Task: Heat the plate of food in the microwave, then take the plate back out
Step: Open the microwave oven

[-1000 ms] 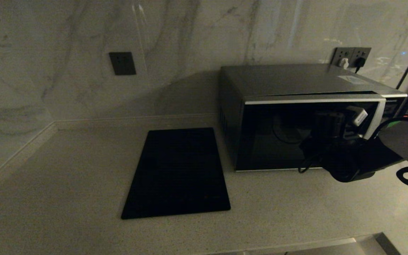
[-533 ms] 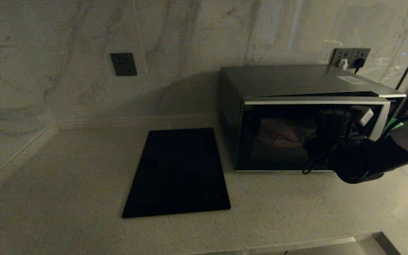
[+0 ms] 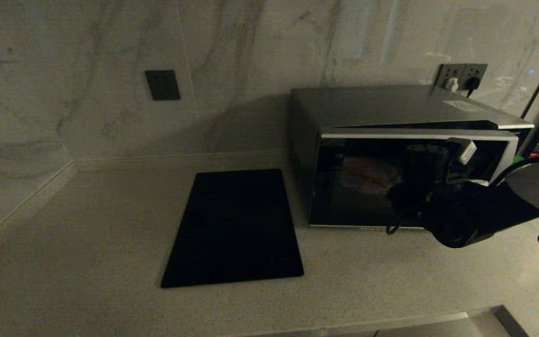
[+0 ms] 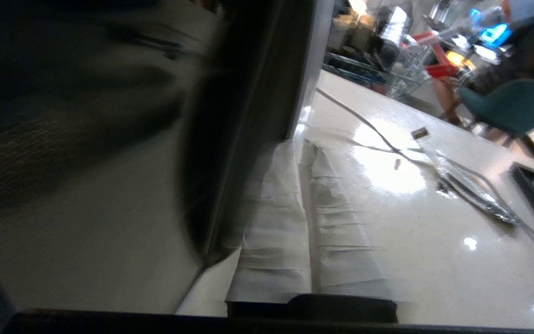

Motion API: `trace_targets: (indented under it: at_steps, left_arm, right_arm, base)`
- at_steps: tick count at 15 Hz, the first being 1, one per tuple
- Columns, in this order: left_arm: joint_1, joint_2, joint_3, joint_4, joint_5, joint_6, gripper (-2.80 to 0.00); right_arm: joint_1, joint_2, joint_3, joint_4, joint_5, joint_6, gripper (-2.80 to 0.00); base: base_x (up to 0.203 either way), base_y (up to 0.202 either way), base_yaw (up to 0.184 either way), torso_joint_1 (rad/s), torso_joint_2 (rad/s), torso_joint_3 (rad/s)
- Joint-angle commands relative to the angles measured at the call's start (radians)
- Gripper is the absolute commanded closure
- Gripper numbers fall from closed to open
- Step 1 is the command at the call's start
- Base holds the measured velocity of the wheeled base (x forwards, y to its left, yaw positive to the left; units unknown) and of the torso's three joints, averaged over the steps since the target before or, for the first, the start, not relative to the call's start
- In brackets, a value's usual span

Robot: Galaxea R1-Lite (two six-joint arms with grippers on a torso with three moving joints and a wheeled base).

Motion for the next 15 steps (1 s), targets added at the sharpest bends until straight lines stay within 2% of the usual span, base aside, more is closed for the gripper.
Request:
trace_targets:
  at_steps: [1,3,6,10,12,15]
  left_arm:
    - [0.0,0.002,0.0,-0.001,0.001,-0.001,0.0]
    - [0.0,0.002,0.0,-0.001,0.001,-0.001,0.0]
    - [0.0,0.002,0.0,-0.001,0.001,-0.001,0.0]
    - [0.0,0.002,0.0,-0.001,0.001,-0.001,0.0]
    - [0.0,0.002,0.0,-0.001,0.001,-0.001,0.0]
    - [0.0,0.001,0.0,-0.001,0.001,-0.001,0.0]
  right_arm:
    - [0.072,-0.002,-0.002,-0.004,-0.002,0.003,0.0]
    - [0.134,-0.021,-0.009,-0.004,-0.002,0.003,0.0]
    - [0.186,-0.125,-0.021,-0.004,-0.002,0.004,0.0]
    - [0.193,-0.336,0.051,-0.002,-0.002,-0.014,0.0]
    - [0.179,-0.434,0.075,-0.002,-0.002,-0.071,0.0]
    - [0.174,-0.58,0.126,-0.002,-0.002,-0.24,0.0]
  base:
    - [0.0,0.0,0.0,0.0,0.0,0.0]
    - [0.0,0.0,0.0,0.0,0.0,0.0]
    - [0.0,0.0,0.0,0.0,0.0,0.0]
    - [0.0,0.0,0.0,0.0,0.0,0.0]
    - [0.0,0.0,0.0,0.0,0.0,0.0]
    - [0.0,0.0,0.0,0.0,0.0,0.0]
